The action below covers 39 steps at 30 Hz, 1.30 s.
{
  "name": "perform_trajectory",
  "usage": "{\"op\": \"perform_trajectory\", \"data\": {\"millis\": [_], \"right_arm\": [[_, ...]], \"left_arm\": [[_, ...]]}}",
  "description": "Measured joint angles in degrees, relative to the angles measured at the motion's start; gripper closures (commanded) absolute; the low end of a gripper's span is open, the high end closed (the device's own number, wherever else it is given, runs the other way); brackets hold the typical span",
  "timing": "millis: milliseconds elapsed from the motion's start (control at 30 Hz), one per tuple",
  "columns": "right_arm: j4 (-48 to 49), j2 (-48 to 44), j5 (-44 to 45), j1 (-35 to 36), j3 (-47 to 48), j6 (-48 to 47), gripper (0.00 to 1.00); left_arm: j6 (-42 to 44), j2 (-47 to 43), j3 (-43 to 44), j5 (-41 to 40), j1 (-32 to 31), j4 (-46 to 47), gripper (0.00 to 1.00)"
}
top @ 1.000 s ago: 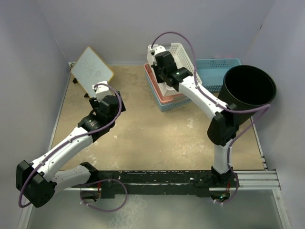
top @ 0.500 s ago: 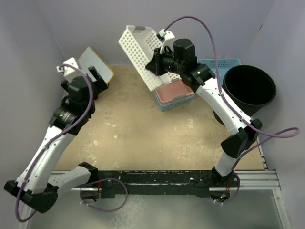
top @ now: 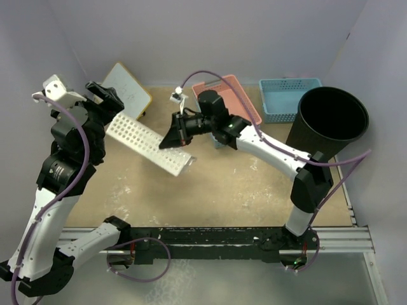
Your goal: Turn the large container upside down
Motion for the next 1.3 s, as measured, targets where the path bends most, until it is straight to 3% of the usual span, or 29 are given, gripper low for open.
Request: {"op": "perform_trajectory", "data": {"millis": [167, 400, 567, 833, 933, 1033, 1300], "right_arm": [[14.53, 3.02, -8.94, 3.98, -4.20, 11.58, 1.00], [31.10, 10.99, -14.05, 3.69, -6.75, 28.28, 1.00], [33.88, 15.39, -15.76, 2.89, -7.50, 35.56, 1.00], [29.03, 16.70, -16.31, -2.03, -8.61, 36.89, 1.00], [22.73, 16.06, -15.78, -5.20, -7.28, 32.72, 0.81], [14.69, 16.04, -13.07, -7.10, -3.89, 26.99, 0.68], [-2.36, 16.13, 0.00, -8.85, -0.42, 13.64, 0.59]], "left_arm": [[0.02, 1.64, -0.63, 1.62, 0.00, 0.26, 0.19], [0.00, 2.60, -1.40, 3.21, 0.00, 0.28, 0.19], [0.00, 2.89, -1.90, 3.82, 0.00, 0.31, 0.19], [-0.02, 3.82, -2.78, 4.07, 0.00, 0.11, 0.19], [-0.02, 3.85, -3.34, 4.09, 0.00, -0.09, 0.19], [-0.02, 4.00, -3.43, 4.13, 0.00, -0.15, 0.19], [-0.02, 4.26, -3.45, 4.26, 0.00, -0.15, 0.19]]}}
